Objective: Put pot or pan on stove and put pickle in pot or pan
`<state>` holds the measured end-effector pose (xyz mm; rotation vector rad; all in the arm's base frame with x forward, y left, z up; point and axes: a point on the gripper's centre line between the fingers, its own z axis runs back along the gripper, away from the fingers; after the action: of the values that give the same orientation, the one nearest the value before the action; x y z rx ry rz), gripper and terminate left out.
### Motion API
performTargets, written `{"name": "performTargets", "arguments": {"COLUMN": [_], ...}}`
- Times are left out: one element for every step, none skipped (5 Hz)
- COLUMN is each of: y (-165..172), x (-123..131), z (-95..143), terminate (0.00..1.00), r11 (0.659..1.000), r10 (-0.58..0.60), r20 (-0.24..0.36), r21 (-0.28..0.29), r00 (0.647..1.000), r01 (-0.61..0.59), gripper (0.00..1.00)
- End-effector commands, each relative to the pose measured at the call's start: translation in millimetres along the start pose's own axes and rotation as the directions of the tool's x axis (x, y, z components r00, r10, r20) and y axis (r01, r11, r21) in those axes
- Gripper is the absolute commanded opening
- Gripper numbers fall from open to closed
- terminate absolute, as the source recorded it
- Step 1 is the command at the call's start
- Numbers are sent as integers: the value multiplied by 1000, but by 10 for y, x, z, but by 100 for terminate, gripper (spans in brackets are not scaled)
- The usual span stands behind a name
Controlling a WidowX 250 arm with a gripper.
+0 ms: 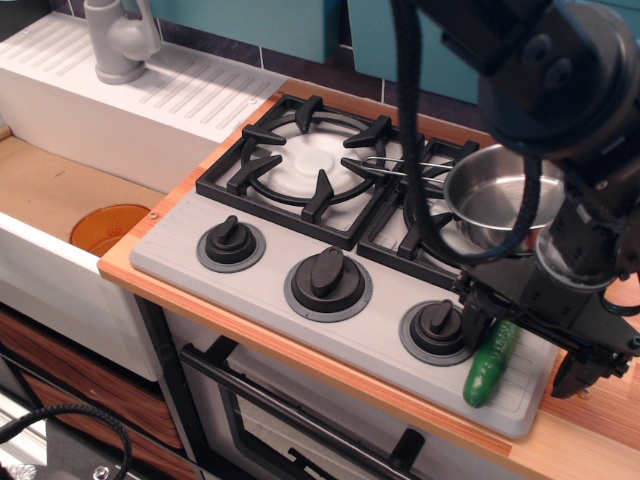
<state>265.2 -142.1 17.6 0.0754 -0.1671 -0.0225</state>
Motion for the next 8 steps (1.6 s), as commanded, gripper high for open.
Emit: {"name": "performTargets", "arguments": {"y": [-6, -15, -10, -11, 39, 141, 196, 286], "x": [54, 48, 39, 22, 12, 41, 176, 374], "z": [-50, -35, 20, 119, 246, 500, 615, 688], "terminate": [0, 0, 0, 0, 0, 0, 0, 0], "r11": [999, 999, 999, 998, 999, 999, 999, 999], "r10": [28, 29, 33, 41, 30, 18, 23, 24], "r20": [26, 22, 15, -4, -18, -42, -44, -40], "r21": [-19, -34, -37, -47, -44, -46, -47, -47], "r00": [999, 999, 999, 999, 999, 999, 999, 999], "r01": [-28, -28, -32, -41, -31, -20, -26, -25], "gripper": [0, 0, 0, 0, 0, 0, 0, 0]}}
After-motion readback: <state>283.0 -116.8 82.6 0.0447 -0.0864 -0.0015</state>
